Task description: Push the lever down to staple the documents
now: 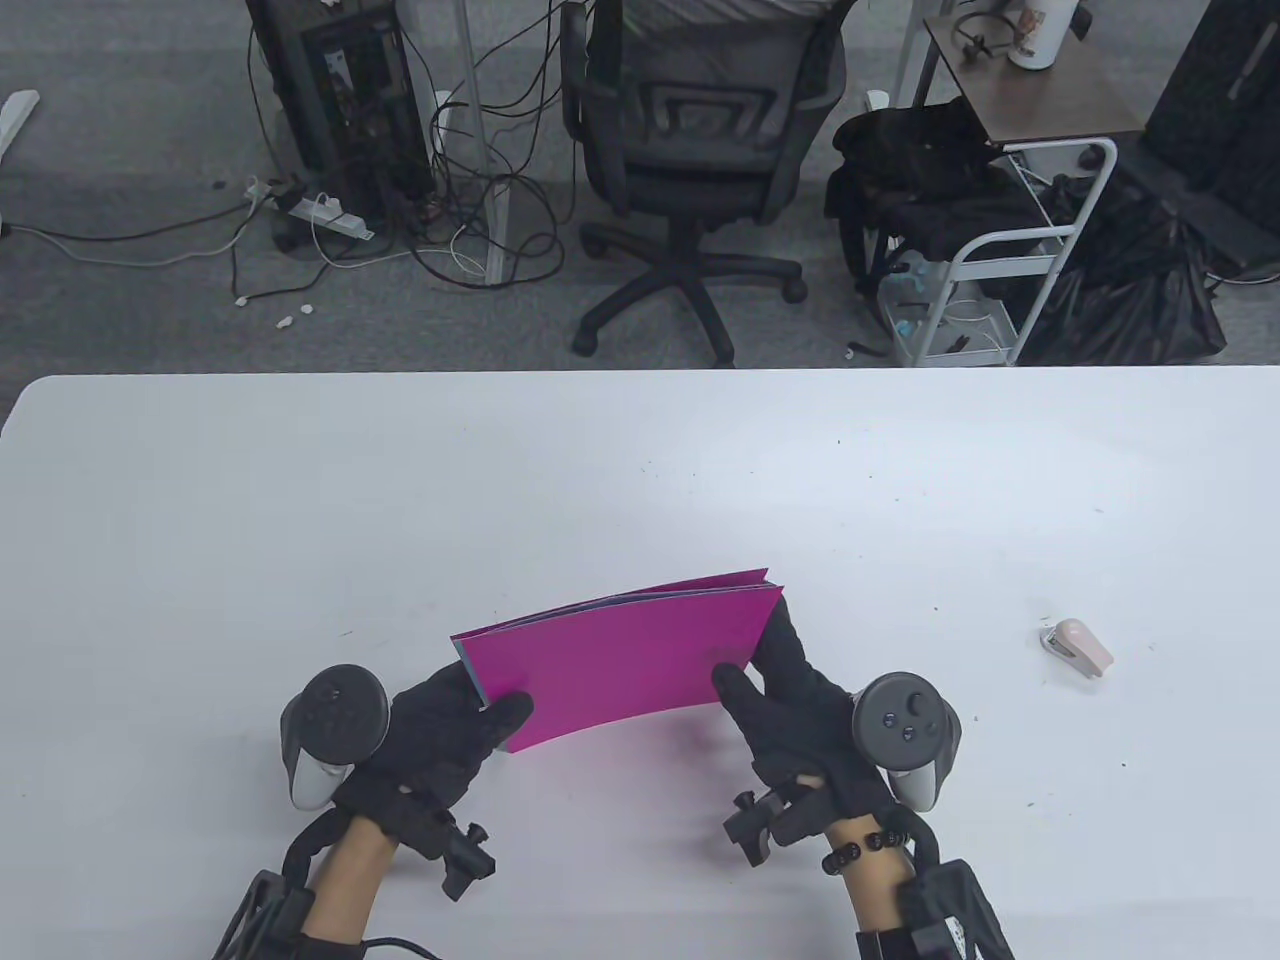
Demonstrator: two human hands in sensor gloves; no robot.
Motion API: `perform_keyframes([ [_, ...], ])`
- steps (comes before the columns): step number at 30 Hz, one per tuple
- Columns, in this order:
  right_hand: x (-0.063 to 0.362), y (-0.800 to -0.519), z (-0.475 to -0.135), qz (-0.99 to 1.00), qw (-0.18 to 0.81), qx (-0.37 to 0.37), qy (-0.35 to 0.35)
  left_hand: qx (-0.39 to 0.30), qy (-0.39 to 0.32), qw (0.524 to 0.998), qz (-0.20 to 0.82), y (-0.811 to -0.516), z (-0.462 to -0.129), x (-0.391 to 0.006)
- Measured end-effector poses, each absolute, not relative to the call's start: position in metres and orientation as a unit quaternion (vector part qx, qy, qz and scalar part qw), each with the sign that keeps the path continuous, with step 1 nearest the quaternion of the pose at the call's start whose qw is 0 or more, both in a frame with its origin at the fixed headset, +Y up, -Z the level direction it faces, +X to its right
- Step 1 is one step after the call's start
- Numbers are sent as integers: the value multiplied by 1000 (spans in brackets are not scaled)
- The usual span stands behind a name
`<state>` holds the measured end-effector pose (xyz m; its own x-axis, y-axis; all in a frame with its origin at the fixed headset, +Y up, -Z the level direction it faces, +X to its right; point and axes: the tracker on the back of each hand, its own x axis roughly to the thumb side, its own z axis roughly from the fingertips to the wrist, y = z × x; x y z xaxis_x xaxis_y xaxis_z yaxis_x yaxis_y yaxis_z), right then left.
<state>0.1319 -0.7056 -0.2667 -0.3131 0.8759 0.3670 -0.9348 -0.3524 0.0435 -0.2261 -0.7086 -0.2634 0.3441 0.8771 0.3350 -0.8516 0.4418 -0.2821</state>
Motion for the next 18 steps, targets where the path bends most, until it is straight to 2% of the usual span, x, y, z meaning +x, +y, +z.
perform_keyframes([
  [9,126,-710,-276,806,567,161,-58,-31,-245,786,567,-705,-261,-217],
  [18,114,-699,-271,808,559,160,-90,-9,-234,779,581,-698,-263,-220],
])
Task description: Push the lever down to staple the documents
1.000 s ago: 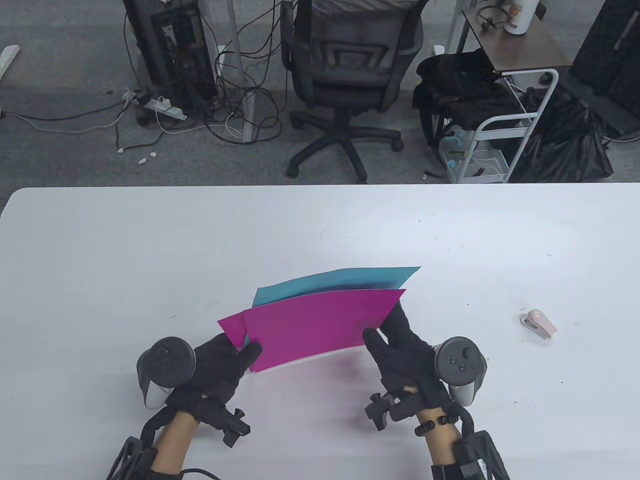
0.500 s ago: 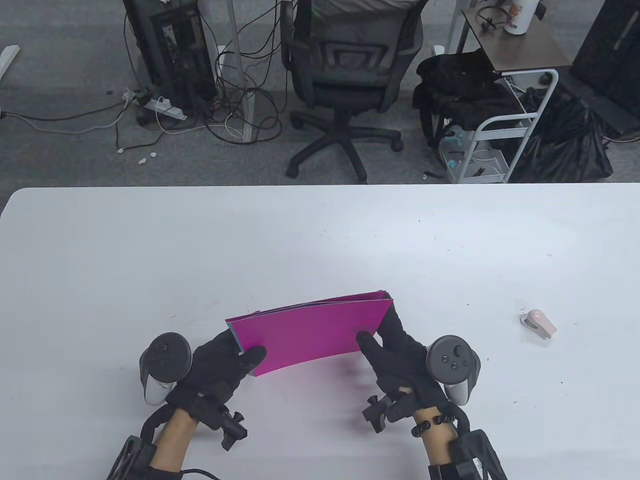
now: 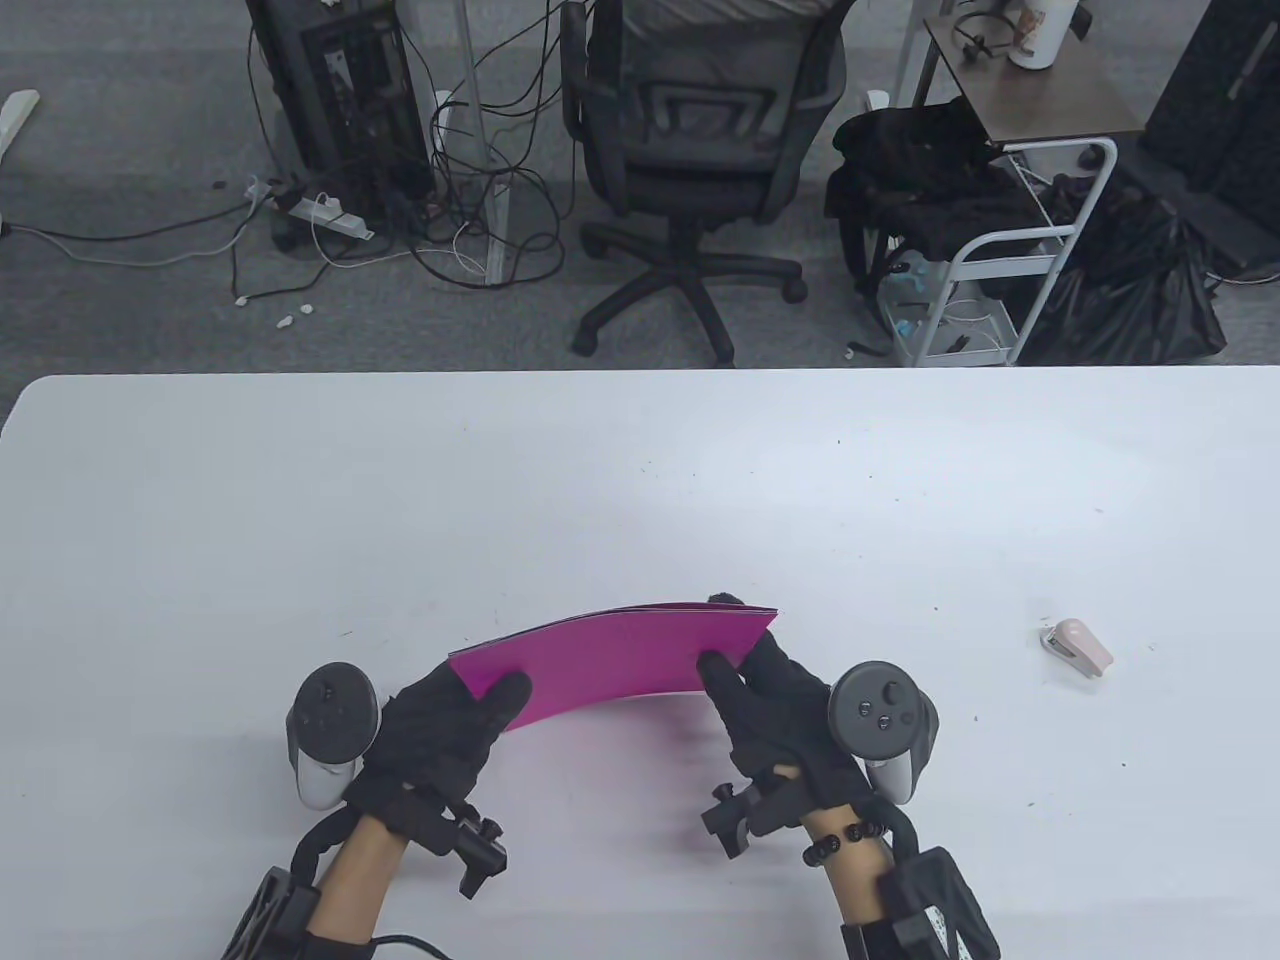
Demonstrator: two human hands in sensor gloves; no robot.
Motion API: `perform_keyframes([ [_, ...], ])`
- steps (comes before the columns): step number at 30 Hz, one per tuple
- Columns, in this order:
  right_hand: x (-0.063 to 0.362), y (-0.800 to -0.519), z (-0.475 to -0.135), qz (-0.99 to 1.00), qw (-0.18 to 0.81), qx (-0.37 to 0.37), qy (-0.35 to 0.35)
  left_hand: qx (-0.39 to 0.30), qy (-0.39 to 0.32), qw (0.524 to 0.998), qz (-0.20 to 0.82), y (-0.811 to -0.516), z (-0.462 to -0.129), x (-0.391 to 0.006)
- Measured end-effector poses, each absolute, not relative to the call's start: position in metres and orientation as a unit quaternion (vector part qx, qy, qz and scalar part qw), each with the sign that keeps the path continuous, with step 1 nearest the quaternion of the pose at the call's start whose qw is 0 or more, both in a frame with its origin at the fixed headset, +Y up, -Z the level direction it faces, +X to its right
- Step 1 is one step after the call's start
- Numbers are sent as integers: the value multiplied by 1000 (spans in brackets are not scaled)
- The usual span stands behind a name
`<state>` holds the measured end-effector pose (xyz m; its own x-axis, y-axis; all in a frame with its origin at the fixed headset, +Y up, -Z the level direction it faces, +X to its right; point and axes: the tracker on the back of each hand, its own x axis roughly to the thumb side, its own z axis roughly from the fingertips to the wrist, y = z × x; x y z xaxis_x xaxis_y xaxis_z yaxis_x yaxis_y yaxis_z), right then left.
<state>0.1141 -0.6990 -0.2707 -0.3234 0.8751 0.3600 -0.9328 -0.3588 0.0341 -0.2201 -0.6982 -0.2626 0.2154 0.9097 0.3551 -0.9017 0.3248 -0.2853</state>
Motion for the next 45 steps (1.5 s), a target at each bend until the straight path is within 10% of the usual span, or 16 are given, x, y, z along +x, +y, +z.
perform_keyframes([
  [45,118,-717,-280,831,534,146,-55,4,-213,790,575,-720,-275,-231],
])
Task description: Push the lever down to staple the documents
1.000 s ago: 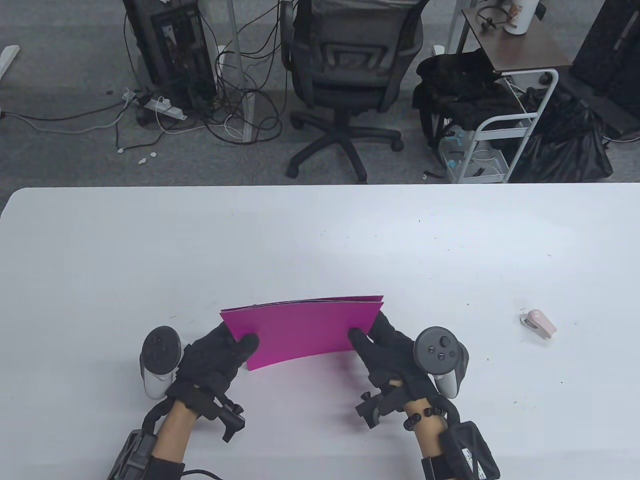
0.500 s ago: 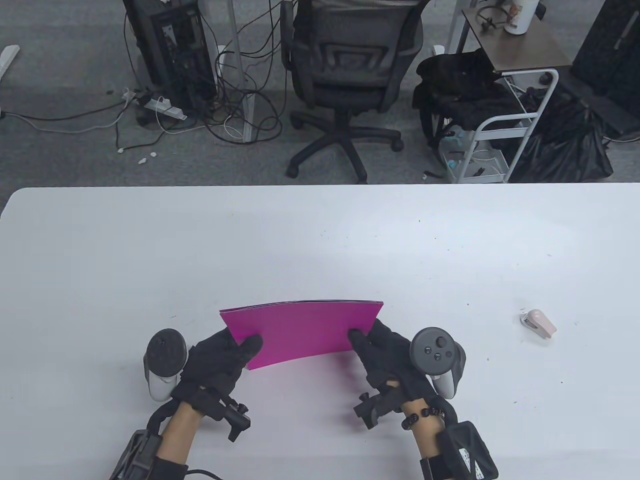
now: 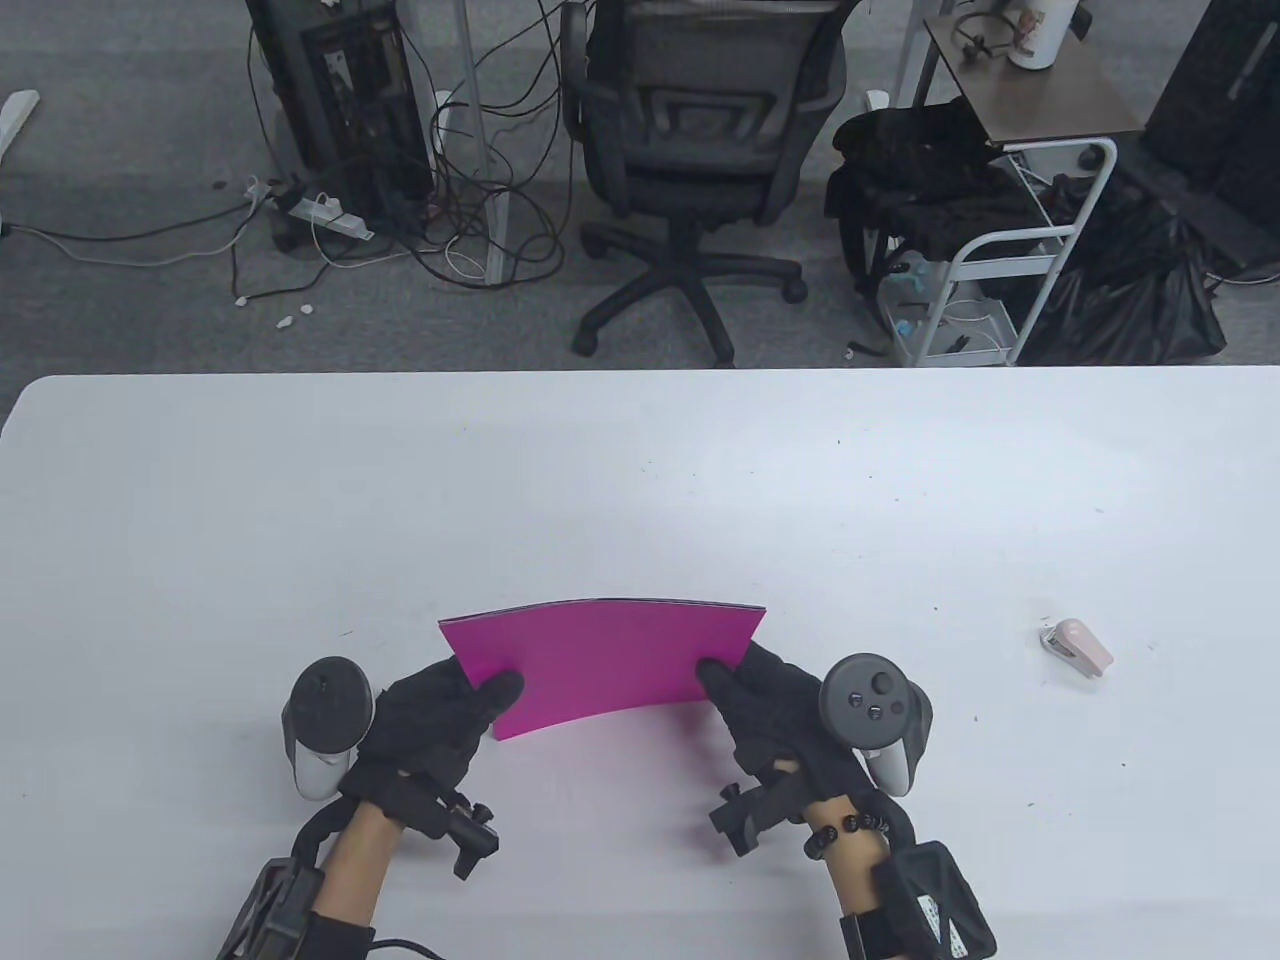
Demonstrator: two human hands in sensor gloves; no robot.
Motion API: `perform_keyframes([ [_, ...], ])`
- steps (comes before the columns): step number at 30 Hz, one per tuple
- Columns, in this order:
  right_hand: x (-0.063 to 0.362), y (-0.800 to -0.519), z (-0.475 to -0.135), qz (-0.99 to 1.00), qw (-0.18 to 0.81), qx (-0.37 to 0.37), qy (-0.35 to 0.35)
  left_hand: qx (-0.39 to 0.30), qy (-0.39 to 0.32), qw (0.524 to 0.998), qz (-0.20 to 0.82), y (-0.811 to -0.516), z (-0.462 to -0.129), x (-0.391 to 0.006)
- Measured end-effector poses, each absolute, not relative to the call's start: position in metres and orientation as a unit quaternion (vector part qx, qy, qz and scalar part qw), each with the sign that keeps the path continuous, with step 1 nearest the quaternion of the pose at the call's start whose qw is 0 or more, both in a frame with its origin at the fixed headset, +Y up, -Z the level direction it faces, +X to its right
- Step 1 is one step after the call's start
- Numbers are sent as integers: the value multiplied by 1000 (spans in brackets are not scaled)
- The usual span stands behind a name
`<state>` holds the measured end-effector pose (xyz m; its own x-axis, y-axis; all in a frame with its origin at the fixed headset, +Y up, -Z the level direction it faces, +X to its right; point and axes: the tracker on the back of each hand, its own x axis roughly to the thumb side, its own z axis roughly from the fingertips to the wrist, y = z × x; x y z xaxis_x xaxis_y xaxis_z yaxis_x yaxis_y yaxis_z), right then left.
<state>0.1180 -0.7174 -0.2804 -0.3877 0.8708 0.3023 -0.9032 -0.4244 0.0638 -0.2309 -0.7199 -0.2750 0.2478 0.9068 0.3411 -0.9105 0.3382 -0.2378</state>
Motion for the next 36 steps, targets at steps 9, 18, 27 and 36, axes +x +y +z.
perform_keyframes([
  [9,117,-712,-280,834,525,161,-54,30,-215,792,570,-712,-273,-234],
  [18,126,-704,-280,858,483,160,-77,65,-213,798,560,-702,-269,-240],
  [27,192,-700,-302,922,363,70,-113,92,-186,792,574,-700,-272,-261],
  [36,286,-696,-312,958,255,-69,-112,92,-182,794,573,-699,-273,-264],
])
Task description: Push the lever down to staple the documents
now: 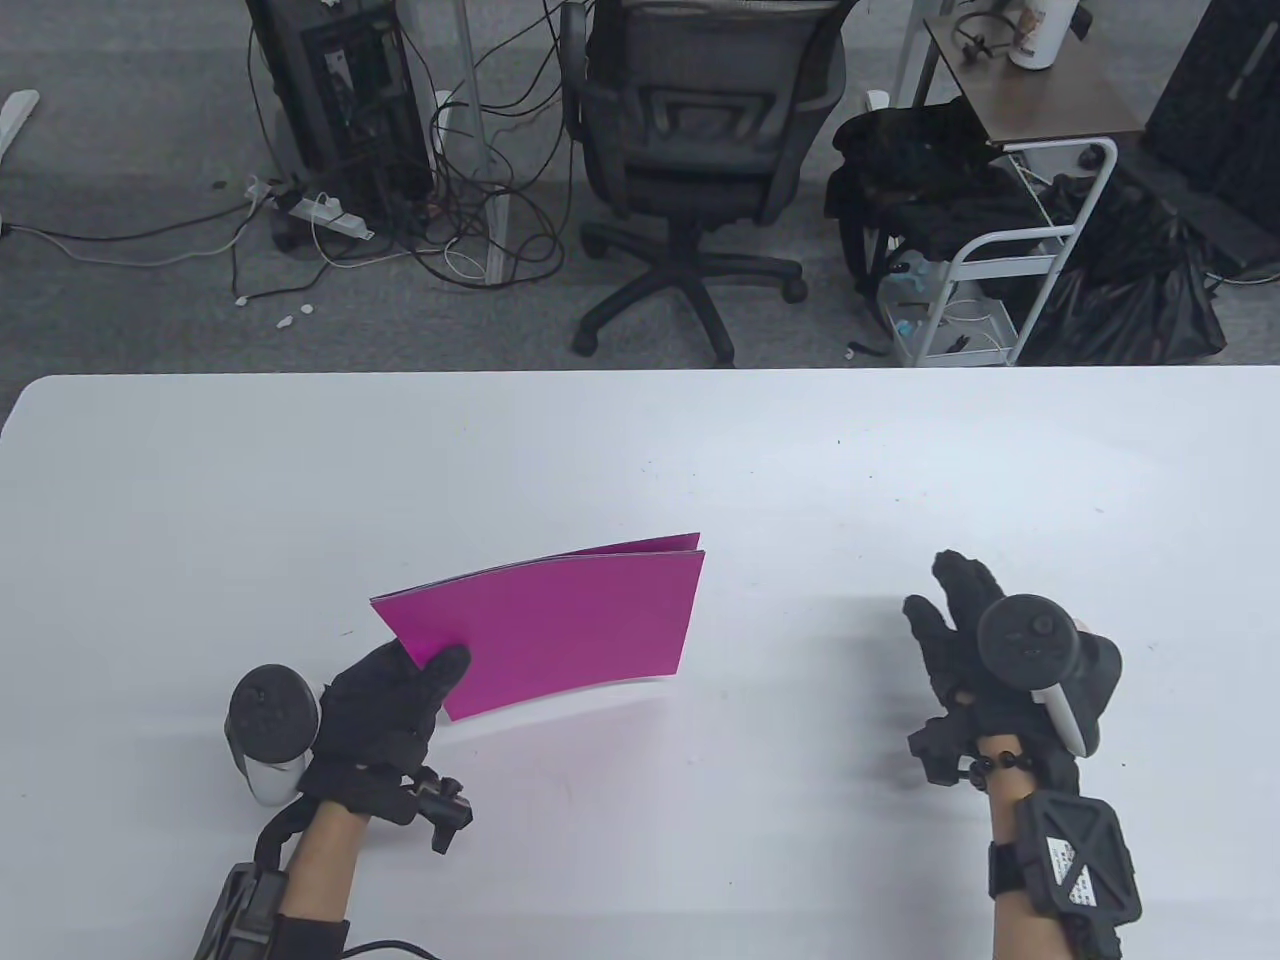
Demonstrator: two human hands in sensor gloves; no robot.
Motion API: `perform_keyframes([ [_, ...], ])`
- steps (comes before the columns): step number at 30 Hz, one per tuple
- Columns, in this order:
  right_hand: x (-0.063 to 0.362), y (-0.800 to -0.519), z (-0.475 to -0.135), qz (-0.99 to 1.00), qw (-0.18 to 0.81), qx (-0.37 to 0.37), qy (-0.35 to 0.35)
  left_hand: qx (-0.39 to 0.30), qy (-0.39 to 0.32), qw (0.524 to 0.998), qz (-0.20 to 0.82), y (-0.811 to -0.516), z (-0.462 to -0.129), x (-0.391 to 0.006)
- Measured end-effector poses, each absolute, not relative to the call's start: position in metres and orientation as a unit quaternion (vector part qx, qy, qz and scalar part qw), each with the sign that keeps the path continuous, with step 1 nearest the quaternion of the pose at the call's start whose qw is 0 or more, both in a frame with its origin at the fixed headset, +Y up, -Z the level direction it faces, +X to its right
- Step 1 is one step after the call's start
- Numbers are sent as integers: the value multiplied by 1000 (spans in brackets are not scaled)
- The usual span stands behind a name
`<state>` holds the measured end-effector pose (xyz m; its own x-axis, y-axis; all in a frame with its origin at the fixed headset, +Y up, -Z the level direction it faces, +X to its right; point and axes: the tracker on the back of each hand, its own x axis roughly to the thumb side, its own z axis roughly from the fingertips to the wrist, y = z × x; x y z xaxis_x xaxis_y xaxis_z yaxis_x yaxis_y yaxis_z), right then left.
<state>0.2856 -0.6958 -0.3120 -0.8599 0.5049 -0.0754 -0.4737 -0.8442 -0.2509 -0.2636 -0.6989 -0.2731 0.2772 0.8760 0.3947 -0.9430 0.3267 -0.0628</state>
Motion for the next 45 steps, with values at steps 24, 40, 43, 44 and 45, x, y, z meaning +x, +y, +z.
perform_keyframes([
  [24,368,-742,-330,971,75,-227,19,94,-173,789,582,-698,-272,-267],
  [40,367,-750,-340,969,9,-243,40,98,-167,788,585,-697,-272,-269],
  [43,366,-749,-340,969,2,-246,37,100,-165,790,583,-697,-272,-270],
  [44,366,-748,-340,968,-1,-247,36,100,-165,790,582,-697,-272,-270],
  [45,366,-748,-340,968,-4,-247,36,100,-165,790,582,-697,-272,-270],
])
